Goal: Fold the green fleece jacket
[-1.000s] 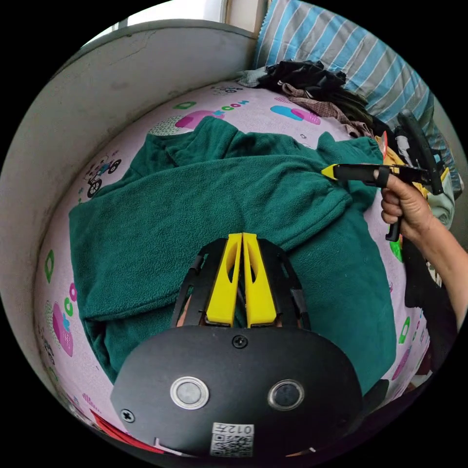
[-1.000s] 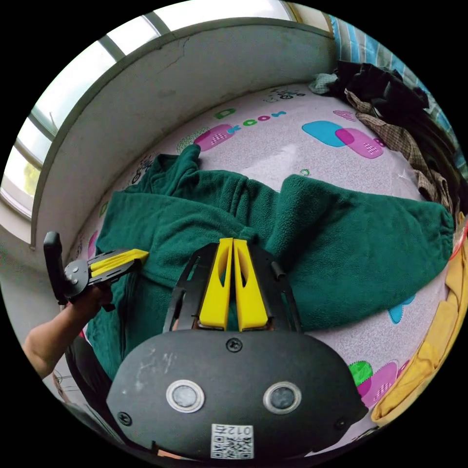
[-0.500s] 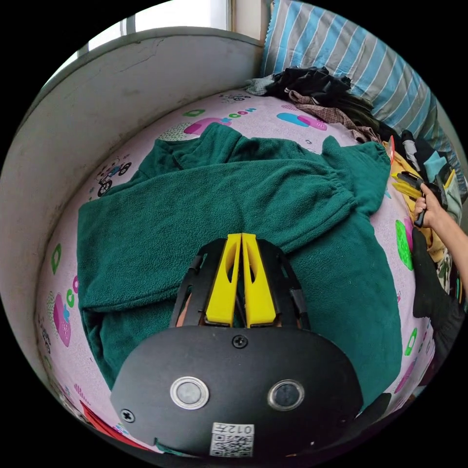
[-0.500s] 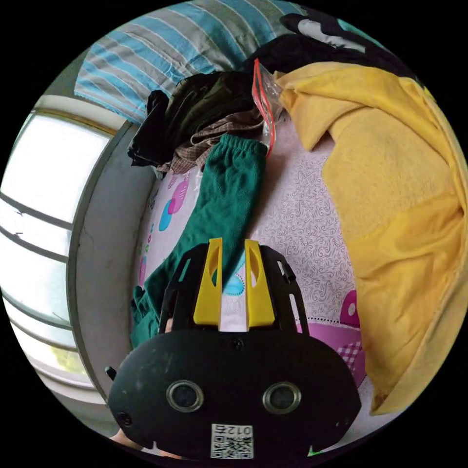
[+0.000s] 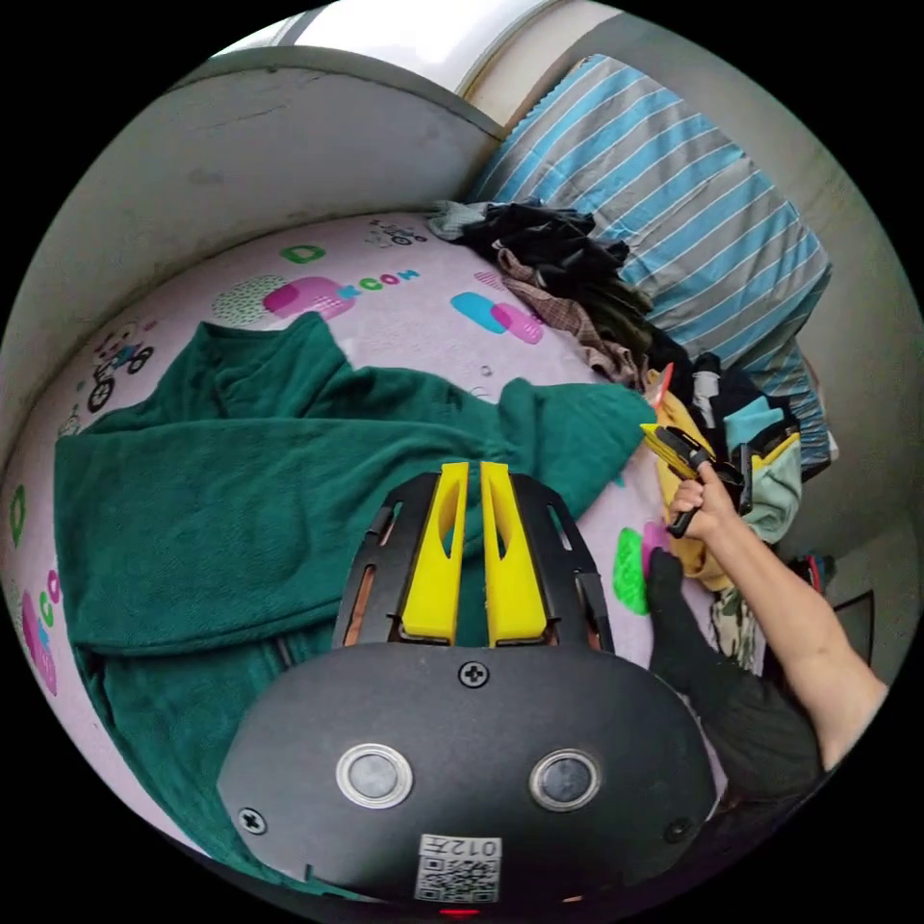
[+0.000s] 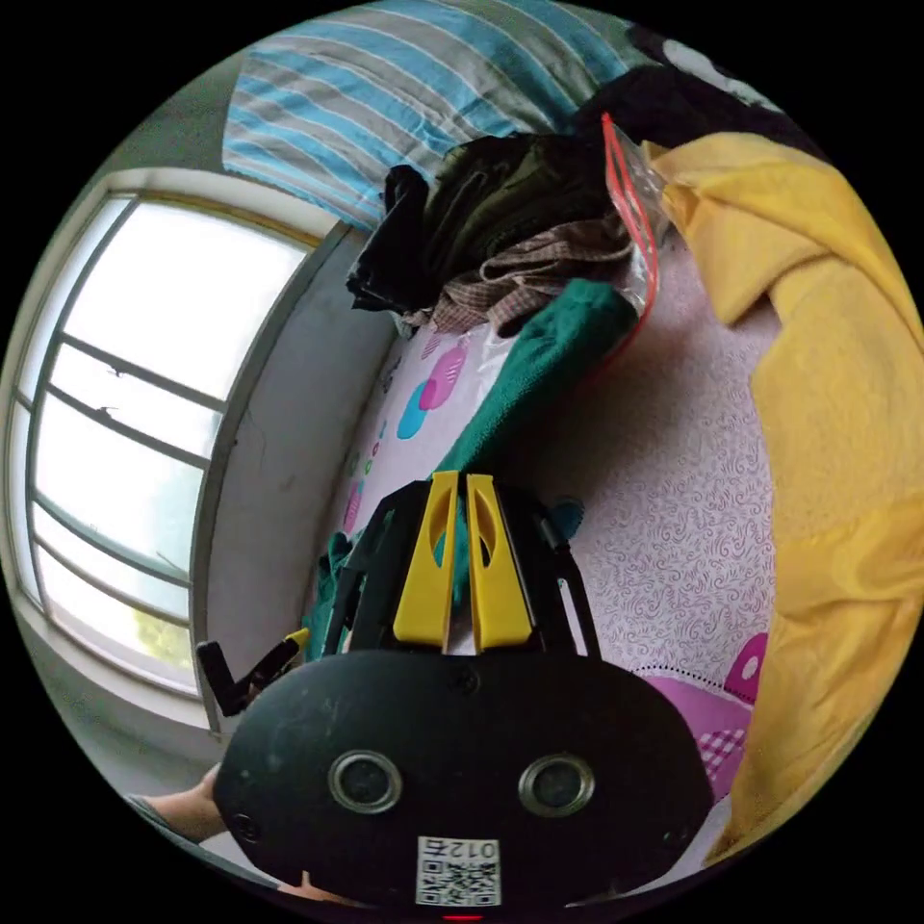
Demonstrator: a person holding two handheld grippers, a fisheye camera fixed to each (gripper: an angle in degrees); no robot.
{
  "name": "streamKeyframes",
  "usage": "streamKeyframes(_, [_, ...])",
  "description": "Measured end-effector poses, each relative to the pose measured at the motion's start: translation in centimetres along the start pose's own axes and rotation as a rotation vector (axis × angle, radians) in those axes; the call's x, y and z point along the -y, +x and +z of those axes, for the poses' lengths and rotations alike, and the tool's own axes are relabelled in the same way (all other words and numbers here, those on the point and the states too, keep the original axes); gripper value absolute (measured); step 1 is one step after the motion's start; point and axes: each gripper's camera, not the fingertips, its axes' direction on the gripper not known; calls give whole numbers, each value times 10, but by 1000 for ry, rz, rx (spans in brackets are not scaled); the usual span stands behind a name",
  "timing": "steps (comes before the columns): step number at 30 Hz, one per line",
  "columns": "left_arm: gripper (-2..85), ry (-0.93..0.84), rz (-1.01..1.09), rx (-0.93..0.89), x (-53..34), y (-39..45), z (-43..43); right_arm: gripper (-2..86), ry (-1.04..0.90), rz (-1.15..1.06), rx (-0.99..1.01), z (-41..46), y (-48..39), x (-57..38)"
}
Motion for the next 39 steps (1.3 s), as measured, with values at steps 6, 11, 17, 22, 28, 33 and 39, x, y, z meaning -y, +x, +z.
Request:
streamKeyframes(6, [34,-75,116,-45,47,77,15,-10,-97,-187,57,-9,-44,-15])
streamKeyframes(11, [43,-65,149,-28,58,111,6,-10,-175,-372,150,2,-84,-60])
streamKeyframes(17, [56,-98,182,124,33,108,0,-10,-334,-632,84,52,-128,-138])
streamKeyframes(22, [74,-161,193,191,7,104,17,-9,-455,-739,31,86,-136,-178])
streamKeyframes(28, [93,-209,367,238,8,162,56,-9,-513,-712,16,102,-115,-195])
streamKeyframes(33, [102,-276,513,272,5,215,90,-8,-518,-647,50,107,-104,-198])
streamKeyframes(39, [84,-332,630,452,-4,249,116,-3,-499,-628,66,105,-102,-210])
